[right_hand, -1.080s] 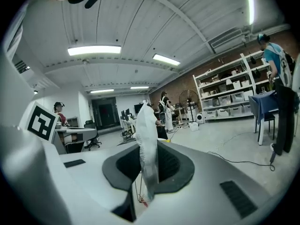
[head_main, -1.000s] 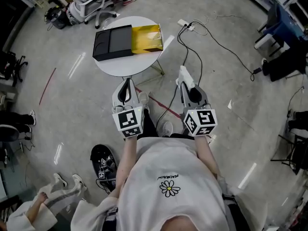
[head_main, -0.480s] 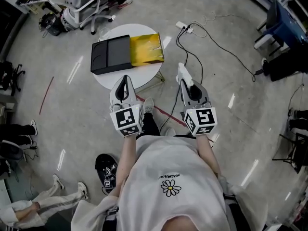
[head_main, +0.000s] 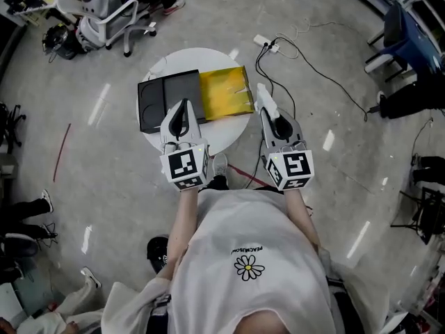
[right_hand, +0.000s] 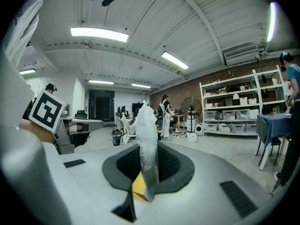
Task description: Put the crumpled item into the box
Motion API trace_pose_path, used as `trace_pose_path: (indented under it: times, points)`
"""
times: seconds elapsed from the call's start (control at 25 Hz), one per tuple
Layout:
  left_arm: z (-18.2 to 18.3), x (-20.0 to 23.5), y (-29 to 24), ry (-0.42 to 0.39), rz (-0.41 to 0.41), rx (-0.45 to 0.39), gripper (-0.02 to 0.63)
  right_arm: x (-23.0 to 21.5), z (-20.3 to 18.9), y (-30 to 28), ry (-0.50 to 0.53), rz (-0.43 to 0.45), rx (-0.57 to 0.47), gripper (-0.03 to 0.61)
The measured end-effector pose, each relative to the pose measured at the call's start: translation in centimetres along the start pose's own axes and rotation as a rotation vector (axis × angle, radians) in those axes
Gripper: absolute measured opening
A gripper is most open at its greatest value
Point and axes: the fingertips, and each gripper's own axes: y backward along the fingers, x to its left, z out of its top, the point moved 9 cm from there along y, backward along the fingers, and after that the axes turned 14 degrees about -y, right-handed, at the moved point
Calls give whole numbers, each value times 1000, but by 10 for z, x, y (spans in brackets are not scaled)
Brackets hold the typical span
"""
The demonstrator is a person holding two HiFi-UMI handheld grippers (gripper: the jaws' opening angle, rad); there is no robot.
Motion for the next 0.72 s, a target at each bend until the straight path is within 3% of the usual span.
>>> trace_pose_path:
  times: [0.2,0.4,0.72]
  points:
    - [-12,32,-32,-2,-60,-20,-2,8,5,-43,16,-53,-3,46]
    - [-12,51,-55,3,-47,-19,-2,6,14,-66,33,-78,-2,46]
    - [-8,47,-74,-7,-13,10,-2,-2,21,-91,50,-2,2,46]
